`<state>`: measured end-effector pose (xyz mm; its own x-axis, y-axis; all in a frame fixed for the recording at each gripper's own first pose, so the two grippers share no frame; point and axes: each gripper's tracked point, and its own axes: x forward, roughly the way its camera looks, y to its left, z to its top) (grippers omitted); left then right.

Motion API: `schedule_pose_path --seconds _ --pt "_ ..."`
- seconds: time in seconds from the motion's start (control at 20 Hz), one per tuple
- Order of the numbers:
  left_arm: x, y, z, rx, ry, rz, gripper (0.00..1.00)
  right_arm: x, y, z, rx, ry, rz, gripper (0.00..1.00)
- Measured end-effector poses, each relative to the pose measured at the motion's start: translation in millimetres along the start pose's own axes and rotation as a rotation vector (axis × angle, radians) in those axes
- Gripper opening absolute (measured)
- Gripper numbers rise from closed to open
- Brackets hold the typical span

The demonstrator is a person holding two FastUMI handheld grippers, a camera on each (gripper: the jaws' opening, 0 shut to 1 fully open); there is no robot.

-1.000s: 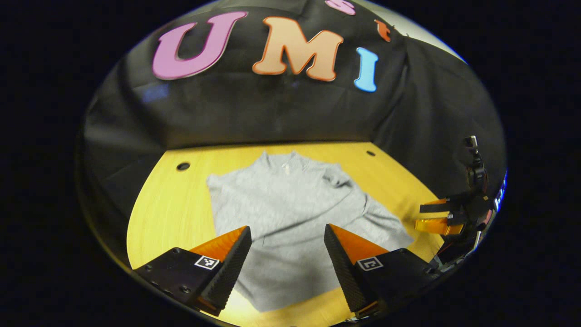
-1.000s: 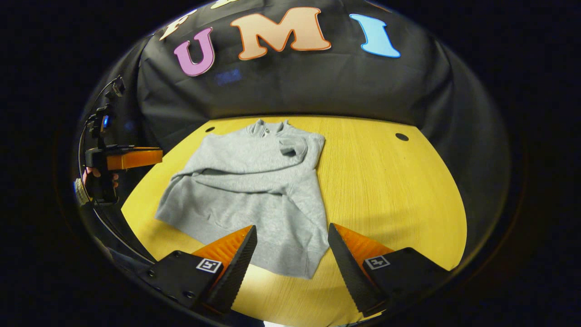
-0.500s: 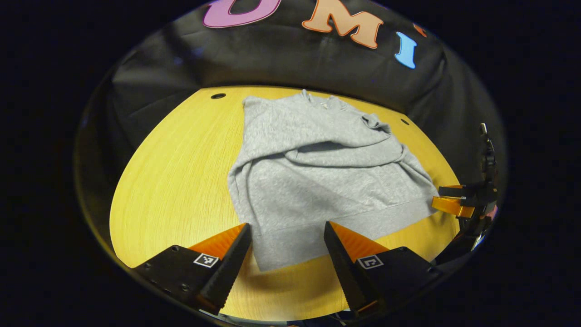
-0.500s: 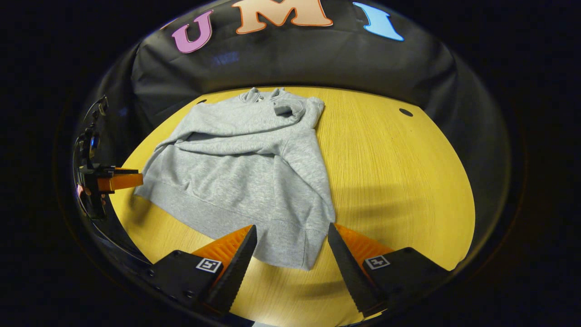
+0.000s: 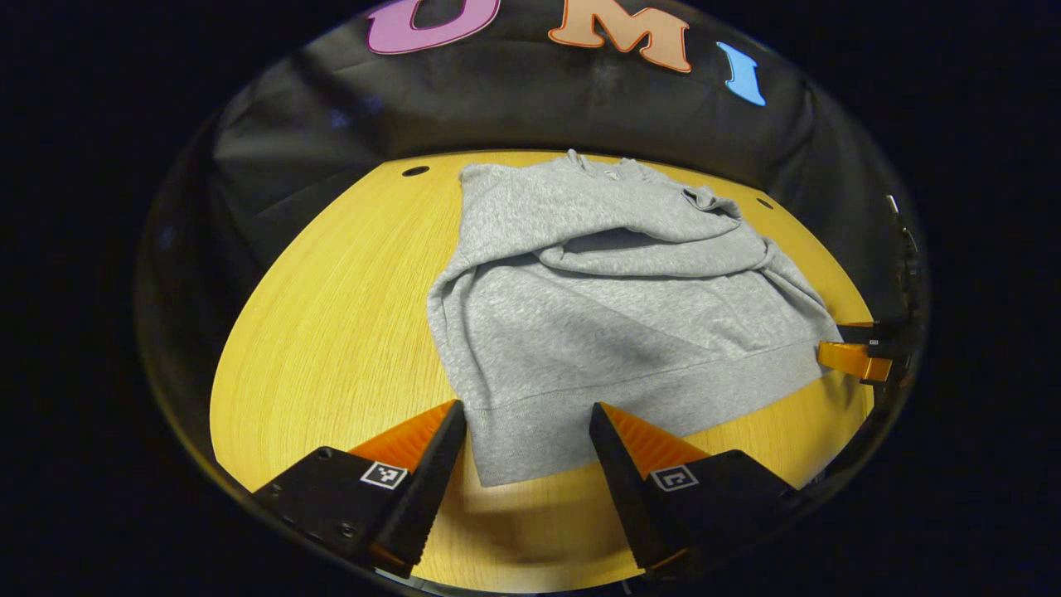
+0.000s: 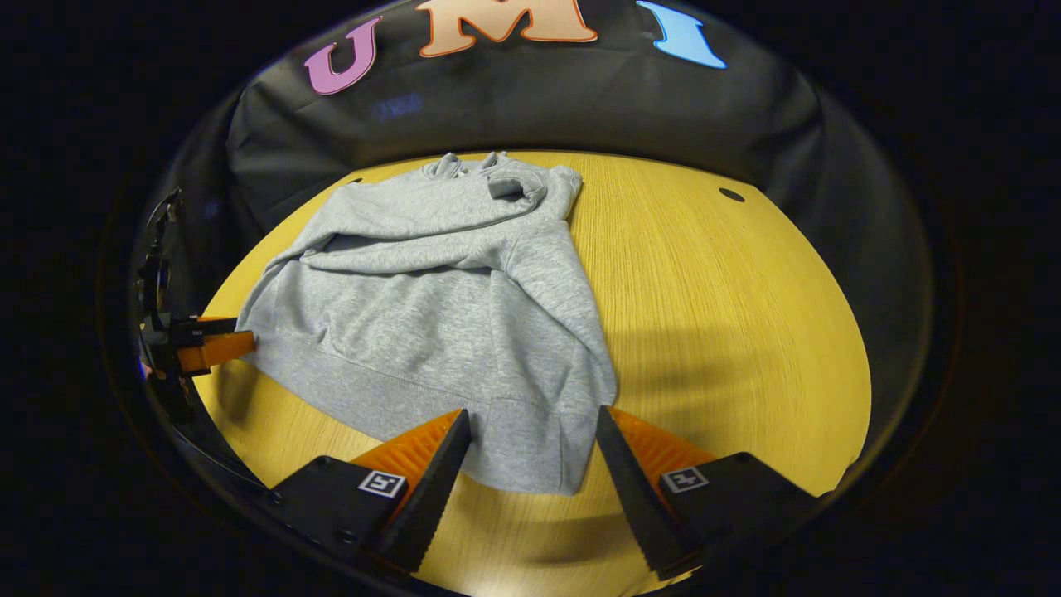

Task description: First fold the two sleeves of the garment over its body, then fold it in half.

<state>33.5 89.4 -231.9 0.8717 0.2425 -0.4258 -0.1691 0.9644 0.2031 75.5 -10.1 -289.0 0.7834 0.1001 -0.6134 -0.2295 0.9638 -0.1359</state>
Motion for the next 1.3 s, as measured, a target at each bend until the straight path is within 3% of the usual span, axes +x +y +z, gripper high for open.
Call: schedule_pose_path --seconds 0.1,0.2,0.3,0.35,0.4,0.45,0.5,0.55,0.75,0.8,1.0,1.3 --pt "3.0 -4.0 1.1 0.017 -0.001 -0.015 0.87 0.3 5.3 -0.2 -0.003 0.002 0.014 0.87" --pt "6.1 -10.2 4.5 0.027 -0.001 -0.036 0.77 2.2 11.6 -0.7 -0.006 0.012 0.035 0.72" --pt "8.7 -18.1 7.7 0.040 0.005 -0.073 0.57 2.1 17.5 -0.7 -0.012 0.021 0.062 0.50" --pt "9.3 -22.9 10.3 0.040 0.008 -0.095 0.41 1.9 23.5 -1.1 0.001 0.035 0.081 0.46" --pt "12.3 -25.9 11.9 0.037 0.016 -0.108 0.27 2.3 25.5 0.8 0.020 0.039 0.086 0.28" --pt "14.3 -26.9 12.8 0.034 0.023 -0.113 0.13 3.6 27.1 -1.5 0.028 0.058 0.082 0.21" --pt "14.8 -27.5 14.1 0.030 0.028 -0.118 0.09 1.8 26.0 -1.0 0.029 0.058 0.077 0.13" --pt "14.6 -27.4 14.9 0.028 0.028 -0.122 0.05 2.2 26.4 -1.5 0.033 0.063 0.071 0.13" --pt "14.9 -27.4 16.4 0.024 0.059 -0.126 0.00 -1.9 25.6 5.1 0.071 0.074 0.044 0.13" --pt "13.4 -27.5 16.9 0.008 0.068 -0.127 0.00 -4.7 26.8 6.0 0.091 0.075 0.045 0.05" --pt "5.9 -29.1 37.1 -0.120 0.034 -0.169 0.00 -14.0 28.0 23.8 0.168 0.044 0.073 0.05" --pt "0.4 -24.3 85.9 -0.243 -0.031 -0.219 0.00 -20.2 31.6 60.3 0.141 -0.009 0.090 0.05"
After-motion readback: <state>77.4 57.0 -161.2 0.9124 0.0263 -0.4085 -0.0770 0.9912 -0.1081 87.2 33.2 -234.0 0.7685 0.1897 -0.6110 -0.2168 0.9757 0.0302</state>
